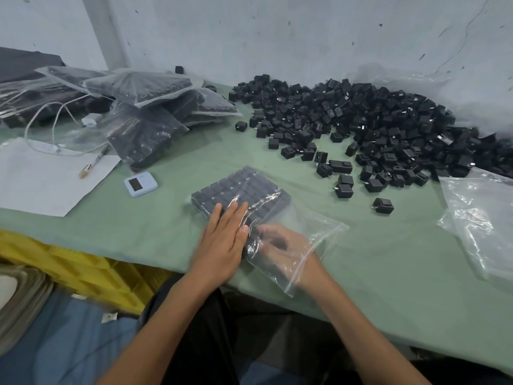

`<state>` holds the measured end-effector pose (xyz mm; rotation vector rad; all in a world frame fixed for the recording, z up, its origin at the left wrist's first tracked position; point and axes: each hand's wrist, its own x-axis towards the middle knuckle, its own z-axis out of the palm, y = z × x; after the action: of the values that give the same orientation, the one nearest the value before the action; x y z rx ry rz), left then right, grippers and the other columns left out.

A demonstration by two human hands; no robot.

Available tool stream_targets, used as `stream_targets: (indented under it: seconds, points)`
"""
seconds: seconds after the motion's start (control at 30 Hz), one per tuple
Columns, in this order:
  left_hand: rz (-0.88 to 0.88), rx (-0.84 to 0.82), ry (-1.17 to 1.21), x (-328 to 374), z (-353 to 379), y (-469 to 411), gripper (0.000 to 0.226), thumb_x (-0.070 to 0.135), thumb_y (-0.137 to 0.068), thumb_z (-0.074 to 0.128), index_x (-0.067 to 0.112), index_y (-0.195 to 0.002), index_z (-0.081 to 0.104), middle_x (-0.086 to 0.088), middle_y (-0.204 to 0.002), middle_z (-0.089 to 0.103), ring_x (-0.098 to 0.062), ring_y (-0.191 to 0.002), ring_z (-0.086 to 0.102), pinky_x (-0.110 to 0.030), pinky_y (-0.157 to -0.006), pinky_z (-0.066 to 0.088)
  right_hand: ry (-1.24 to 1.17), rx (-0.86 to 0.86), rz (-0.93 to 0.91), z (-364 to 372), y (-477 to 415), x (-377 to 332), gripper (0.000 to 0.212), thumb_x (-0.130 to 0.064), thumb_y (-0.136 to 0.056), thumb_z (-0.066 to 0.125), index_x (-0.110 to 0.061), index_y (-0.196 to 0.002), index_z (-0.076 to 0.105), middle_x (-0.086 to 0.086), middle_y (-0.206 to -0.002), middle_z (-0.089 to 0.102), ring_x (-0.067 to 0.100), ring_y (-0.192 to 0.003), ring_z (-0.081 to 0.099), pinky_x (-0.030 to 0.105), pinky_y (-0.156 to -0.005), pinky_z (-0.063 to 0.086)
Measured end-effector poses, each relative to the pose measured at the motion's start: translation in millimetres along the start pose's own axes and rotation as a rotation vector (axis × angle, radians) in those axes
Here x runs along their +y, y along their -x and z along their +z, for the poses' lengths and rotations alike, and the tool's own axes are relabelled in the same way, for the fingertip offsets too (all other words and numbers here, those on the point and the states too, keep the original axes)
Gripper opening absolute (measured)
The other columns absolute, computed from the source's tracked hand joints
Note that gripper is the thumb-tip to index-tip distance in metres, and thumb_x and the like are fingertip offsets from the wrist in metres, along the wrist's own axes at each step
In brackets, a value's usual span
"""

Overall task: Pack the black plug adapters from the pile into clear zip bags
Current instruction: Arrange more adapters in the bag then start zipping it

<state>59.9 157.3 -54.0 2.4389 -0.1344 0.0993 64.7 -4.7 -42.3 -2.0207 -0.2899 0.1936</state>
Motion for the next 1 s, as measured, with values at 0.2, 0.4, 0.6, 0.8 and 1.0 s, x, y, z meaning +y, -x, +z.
stream_targets:
  seconds: [0.2,0.4,0.6,0.8,1.0]
  points:
    - [-0.042,0.04,0.225,-2,0,-1,0.056,0.054,-0.103,0.023,0.042,-0.156,0.016,0.03,-0.159,0.007,0.011,-0.145,-0.015,-0.024,-0.12,0.001,-0.127,0.038,-0.019,-18,5,7,0.023,-0.012,-0.096,0.064,-0.017,-0.118,0.067,-0.015,-0.105,0.067,-0.013,-0.087,0.063,0.003,-0.078,0.045]
    - [-0.083,0.112,0.264,-2,0,-5,0.05,0.043,-0.106,0.036,0.037,-0.155,0.027,0.013,-0.164,0.02,0.004,-0.149,0.001,-0.02,-0.115,0.007,-0.173,0.048,-0.027,-17,6,8,0.021,-0.016,-0.093,0.068,-0.023,-0.113,0.069,-0.017,-0.097,0.069,-0.016,-0.084,0.064,0.005,-0.072,0.048]
    - [-0.053,0.112,-0.021,-1,7,-6,0.056,0.057,-0.102,0.029,0.039,-0.153,0.02,0.02,-0.162,0.015,0.002,-0.148,-0.005,-0.034,-0.118,0.007,-0.172,-0.009,0.001,-18,8,10,0.026,-0.033,-0.093,0.067,-0.042,-0.117,0.061,-0.02,-0.108,0.069,-0.001,-0.104,0.066,0.024,-0.083,0.058]
    - [-0.075,0.143,0.0,1,9,-9,0.058,0.061,-0.097,0.021,0.039,-0.15,0.023,0.019,-0.159,0.019,0.001,-0.147,0.001,-0.038,-0.119,0.011,-0.056,-0.008,-0.031,-19,11,3,0.015,-0.04,-0.093,0.064,-0.046,-0.107,0.064,-0.024,-0.106,0.069,-0.002,-0.1,0.067,0.038,-0.092,0.057]
    - [-0.093,0.149,0.003,5,6,-9,0.056,0.055,-0.099,0.034,0.037,-0.151,0.025,0.013,-0.16,0.021,-0.006,-0.15,0.003,-0.042,-0.12,0.014,0.067,-0.126,-0.274,-25,28,-22,0.023,-0.019,-0.101,0.057,-0.03,-0.121,0.063,-0.025,-0.116,0.066,-0.001,-0.116,0.06,0.013,-0.098,0.044]
